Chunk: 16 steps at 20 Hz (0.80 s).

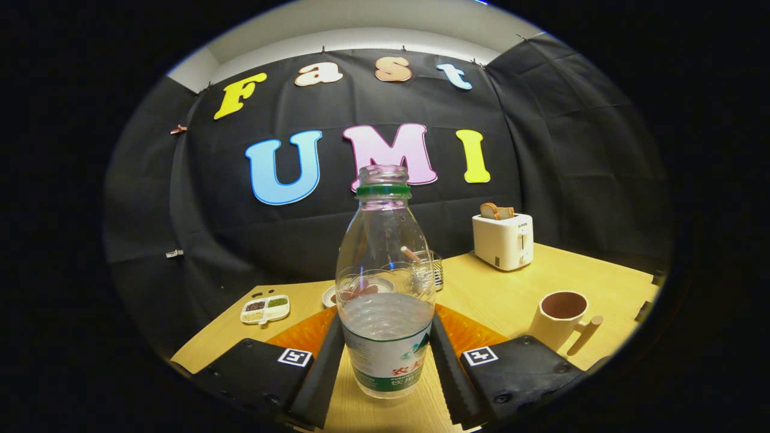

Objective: Take the bottle from table, then pour the juice into the cup, finally place the bottle on the coaster

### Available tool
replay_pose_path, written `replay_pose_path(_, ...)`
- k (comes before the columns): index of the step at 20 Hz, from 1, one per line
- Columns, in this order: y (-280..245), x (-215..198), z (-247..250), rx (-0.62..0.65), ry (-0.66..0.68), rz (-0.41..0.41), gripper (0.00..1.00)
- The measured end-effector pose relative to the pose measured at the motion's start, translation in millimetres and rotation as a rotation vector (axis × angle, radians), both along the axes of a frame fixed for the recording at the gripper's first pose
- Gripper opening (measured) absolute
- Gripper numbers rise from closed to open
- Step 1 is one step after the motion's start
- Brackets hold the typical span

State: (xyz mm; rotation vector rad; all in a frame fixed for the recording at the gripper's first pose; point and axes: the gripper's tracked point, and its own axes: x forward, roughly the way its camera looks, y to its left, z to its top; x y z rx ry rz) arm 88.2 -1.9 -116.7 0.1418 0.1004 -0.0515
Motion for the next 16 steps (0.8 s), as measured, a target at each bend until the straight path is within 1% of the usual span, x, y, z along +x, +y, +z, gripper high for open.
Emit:
replay_pose_path(3,-5,-2,3,0.048,0.013,0.026,0.76)
replay_pose_path(6,-10,-2,-1,0.184,0.042,0.041,0.76)
replay_pose_path(12,-43,2,-2,0.415,0.042,-0.035,0.76)
replay_pose_path(16,-56,4,-7,0.599,0.057,-0.069,0.75)
